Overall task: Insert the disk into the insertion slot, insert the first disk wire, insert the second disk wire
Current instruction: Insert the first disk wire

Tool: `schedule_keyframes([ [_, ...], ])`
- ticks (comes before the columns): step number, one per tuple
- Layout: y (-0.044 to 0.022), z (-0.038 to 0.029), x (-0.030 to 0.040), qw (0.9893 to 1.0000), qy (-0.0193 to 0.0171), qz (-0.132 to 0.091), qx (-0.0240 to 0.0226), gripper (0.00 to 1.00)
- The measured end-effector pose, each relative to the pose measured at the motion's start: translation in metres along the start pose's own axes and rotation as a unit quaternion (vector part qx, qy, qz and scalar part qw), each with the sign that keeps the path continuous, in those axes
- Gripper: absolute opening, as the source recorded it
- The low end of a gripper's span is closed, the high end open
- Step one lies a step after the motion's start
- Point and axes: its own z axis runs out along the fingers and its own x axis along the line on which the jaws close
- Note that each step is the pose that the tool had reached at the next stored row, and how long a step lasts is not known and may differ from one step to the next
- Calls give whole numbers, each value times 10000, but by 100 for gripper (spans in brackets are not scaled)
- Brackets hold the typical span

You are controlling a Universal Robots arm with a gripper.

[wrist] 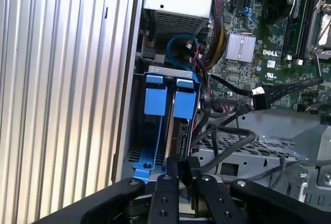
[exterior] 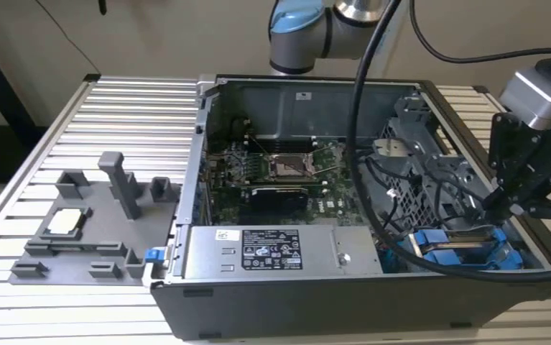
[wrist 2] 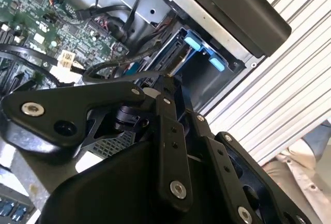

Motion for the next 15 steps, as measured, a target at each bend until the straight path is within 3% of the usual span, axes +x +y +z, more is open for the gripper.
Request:
schedule_keyframes([
  [1, 0, 3, 0, 10000, -42, 6, 4, 19],
  [3, -4, 7, 3, 10000, -87, 24, 11, 19],
  [15, -16, 44, 68, 9999, -130, 108, 4, 19],
])
